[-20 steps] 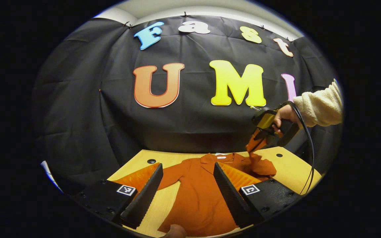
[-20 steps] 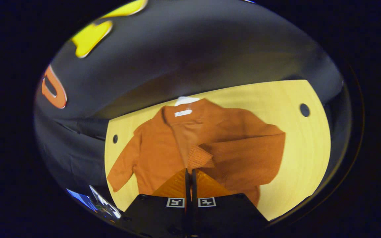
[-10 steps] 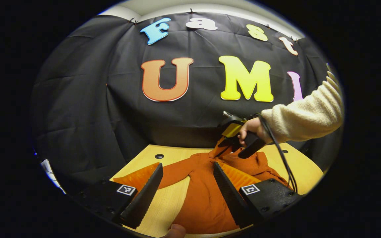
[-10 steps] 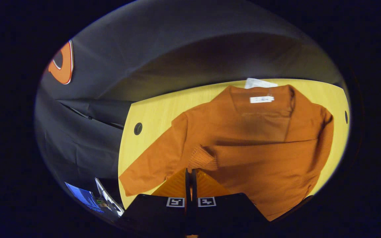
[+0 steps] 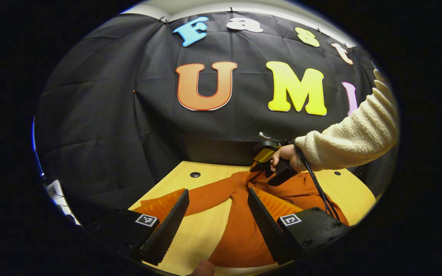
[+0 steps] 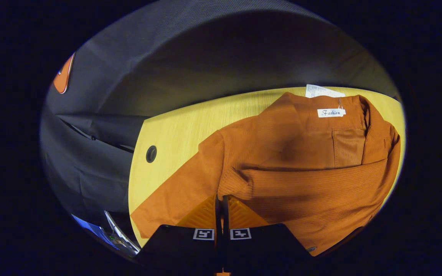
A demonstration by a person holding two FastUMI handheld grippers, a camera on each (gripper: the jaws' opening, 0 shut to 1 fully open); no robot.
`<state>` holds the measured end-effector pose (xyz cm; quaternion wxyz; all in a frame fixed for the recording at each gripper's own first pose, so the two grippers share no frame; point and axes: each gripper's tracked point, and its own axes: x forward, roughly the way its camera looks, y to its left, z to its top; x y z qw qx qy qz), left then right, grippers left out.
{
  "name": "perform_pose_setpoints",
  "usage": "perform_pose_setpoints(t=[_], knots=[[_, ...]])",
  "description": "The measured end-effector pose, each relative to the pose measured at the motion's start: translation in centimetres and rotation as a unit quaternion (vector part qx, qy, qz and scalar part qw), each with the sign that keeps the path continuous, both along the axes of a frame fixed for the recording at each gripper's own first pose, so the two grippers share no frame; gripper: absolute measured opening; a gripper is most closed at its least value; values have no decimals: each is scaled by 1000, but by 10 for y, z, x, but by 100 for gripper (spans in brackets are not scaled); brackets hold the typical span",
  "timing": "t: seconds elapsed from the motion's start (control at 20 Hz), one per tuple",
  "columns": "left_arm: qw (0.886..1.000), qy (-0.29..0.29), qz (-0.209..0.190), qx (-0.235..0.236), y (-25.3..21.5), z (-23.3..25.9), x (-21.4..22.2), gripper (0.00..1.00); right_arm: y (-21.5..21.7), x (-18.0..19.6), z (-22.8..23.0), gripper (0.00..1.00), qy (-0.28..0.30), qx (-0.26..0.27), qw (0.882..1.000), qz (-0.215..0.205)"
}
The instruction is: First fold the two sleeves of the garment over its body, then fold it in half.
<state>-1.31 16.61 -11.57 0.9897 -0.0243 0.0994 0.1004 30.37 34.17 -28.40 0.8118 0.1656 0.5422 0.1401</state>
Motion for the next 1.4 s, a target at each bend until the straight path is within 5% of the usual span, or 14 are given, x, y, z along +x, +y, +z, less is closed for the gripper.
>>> perform_pose_setpoints(t=[0.2,0.3,0.35,0.45,0.5,0.55,0.65,1.0,1.2,1.4], knots=[[1000,1,8,-1,6,-3,-1,100,7,-2,4,12,-2,13,1000,3],[1000,5,14,-1,11,-7,1,100,11,-7,10,35,-1,17,1000,15],[1000,8,18,-1,15,-9,1,100,15,-10,12,35,1,27,1000,16],[999,11,31,4,25,-12,1,100,15,-19,24,59,11,40,999,12],[999,13,38,9,31,-11,2,100,15,-21,27,80,13,43,999,14],[999,15,48,16,40,-12,4,99,9,-25,32,77,13,39,999,16],[998,19,62,16,54,-18,11,99,5,-33,44,94,0,41,999,32],[988,51,143,-31,133,-44,46,99,-41,-76,103,93,-61,43,995,72],[972,92,202,-75,188,-83,64,100,-77,-107,126,96,-90,44,992,72],[951,164,220,-140,218,-131,75,99,-110,-145,134,93,-102,45,991,68]])
